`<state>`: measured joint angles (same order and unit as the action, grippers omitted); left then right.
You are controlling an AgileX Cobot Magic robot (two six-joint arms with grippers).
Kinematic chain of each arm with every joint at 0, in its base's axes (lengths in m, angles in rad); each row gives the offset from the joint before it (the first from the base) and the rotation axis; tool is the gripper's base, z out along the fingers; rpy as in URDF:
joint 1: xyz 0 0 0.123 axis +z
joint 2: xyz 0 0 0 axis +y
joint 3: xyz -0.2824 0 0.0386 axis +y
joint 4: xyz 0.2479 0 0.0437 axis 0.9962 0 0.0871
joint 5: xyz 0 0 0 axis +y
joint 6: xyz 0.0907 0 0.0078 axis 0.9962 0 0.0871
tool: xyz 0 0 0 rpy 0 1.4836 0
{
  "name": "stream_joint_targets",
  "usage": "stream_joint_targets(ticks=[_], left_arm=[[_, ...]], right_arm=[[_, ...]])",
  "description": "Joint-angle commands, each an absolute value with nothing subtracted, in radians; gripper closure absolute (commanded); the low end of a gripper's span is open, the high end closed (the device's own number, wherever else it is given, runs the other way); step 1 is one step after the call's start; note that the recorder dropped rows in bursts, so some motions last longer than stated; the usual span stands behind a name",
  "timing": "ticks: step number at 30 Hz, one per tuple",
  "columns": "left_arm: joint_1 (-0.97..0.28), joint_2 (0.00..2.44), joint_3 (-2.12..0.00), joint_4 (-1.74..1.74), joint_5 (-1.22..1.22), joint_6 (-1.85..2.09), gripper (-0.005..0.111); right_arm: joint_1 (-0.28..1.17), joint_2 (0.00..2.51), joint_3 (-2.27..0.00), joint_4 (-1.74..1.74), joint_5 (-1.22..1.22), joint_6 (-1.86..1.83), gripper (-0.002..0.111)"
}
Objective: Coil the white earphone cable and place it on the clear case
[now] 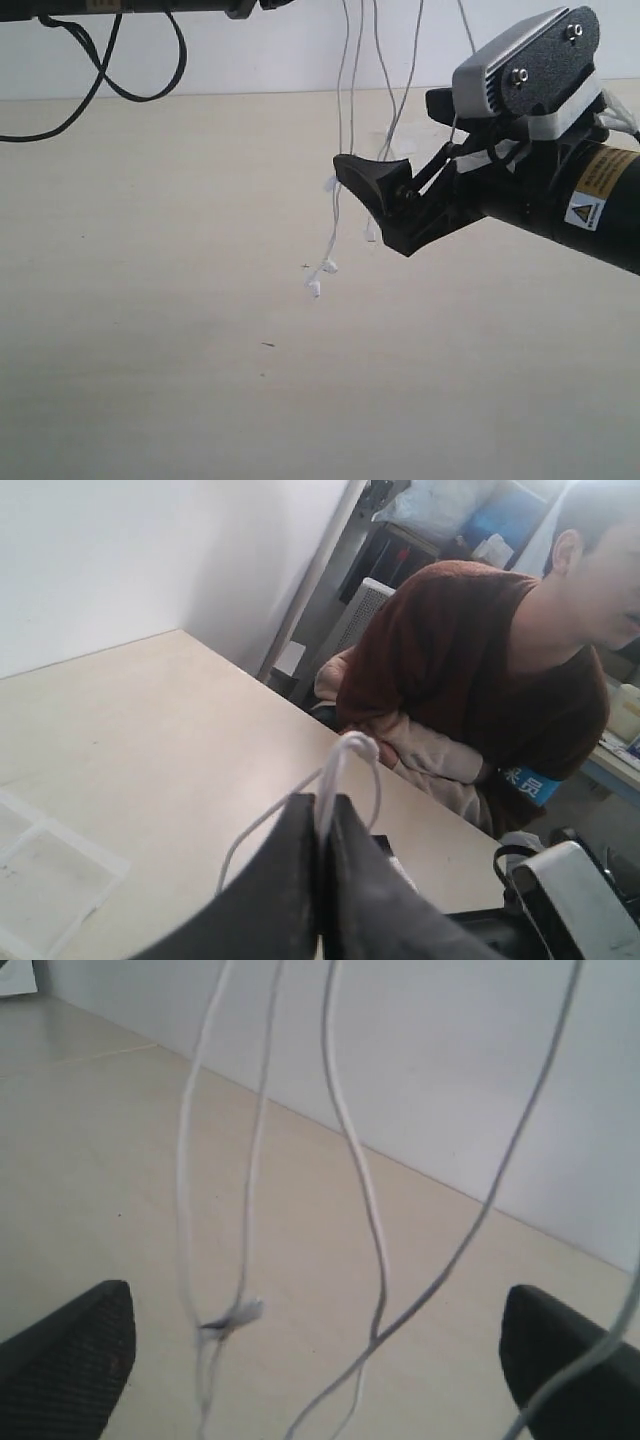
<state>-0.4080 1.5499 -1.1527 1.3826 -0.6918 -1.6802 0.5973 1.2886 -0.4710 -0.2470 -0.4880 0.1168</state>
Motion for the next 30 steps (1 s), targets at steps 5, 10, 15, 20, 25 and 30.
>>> stream_joint_targets(ticks=[5,10,15,20,25,30], left_arm=[[-0.405,1.559,-1.162,1.373,-0.682,-1.679,0.107],[-0.405,1.559,-1.162,1.373,-0.69,-1.679,0.107],[-0.405,1.559,-1.162,1.369,-0.69,-1.679,0.107],[-0.405,1.559,-1.162,1.351,-0.69,-1.679,0.107],[-0.405,1.559,-1.162,1.347,-0.69,-1.679,0.107],[-0.405,1.559,-1.162,1.347,-0.69,-1.679,0.107]], right_arm=[[0.593,1.394,-0.467,-0.257,-0.56,0.126,0.015],[0.593,1.413,-0.469,-0.162,-0.601,0.067,0.015],[0.593,1.42,-0.485,-0.125,-0.634,0.022,0.015],[0.593,1.492,-0.517,-0.123,-0.64,0.02,0.015],[0.593,1.562,-0.538,-0.121,-0.642,0.028,0.015],[0.593,1.571,-0.542,-0.103,-0.67,0.03,0.015]])
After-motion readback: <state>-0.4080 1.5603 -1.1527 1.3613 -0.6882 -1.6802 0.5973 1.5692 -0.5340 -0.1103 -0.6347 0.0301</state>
